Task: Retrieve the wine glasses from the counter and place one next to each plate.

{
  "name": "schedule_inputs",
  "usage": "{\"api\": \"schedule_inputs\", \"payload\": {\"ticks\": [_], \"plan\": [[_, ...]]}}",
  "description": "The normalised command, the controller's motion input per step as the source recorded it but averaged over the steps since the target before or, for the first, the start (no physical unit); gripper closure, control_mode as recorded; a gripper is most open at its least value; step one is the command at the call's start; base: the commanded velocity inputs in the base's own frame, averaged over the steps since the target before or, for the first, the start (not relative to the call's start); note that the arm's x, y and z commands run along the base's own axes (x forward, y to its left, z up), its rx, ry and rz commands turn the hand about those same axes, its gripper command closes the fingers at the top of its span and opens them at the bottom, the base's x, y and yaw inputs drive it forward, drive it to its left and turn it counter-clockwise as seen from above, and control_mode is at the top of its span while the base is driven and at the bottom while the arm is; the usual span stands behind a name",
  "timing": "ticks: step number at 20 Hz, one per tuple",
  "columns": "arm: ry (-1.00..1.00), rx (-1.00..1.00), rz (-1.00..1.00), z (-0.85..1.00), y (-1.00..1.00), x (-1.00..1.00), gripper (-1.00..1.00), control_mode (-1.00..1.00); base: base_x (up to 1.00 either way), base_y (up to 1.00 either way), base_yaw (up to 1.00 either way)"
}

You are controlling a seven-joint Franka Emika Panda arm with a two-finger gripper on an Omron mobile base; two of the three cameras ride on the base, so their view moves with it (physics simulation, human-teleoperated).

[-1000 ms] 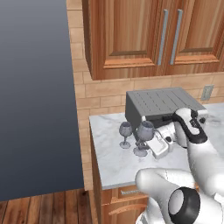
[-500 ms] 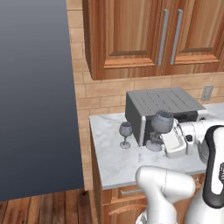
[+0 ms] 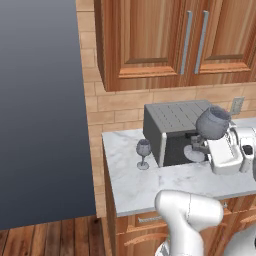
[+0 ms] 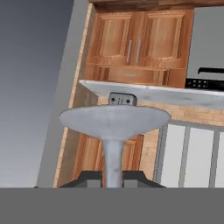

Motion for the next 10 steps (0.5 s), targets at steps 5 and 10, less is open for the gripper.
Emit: {"api": "schedule_inputs", "payload": {"ticks": [5, 10], "plan": [[-0.2, 0.0, 0.23, 0.55, -0.35, -0.34, 1.0, -1.0, 0.0, 0.0, 0.0], [-0.05, 0.0, 0.07, 0.09, -0.08, -0.11, 1.0, 1.0, -0.33, -0.26, 0.09]]}}
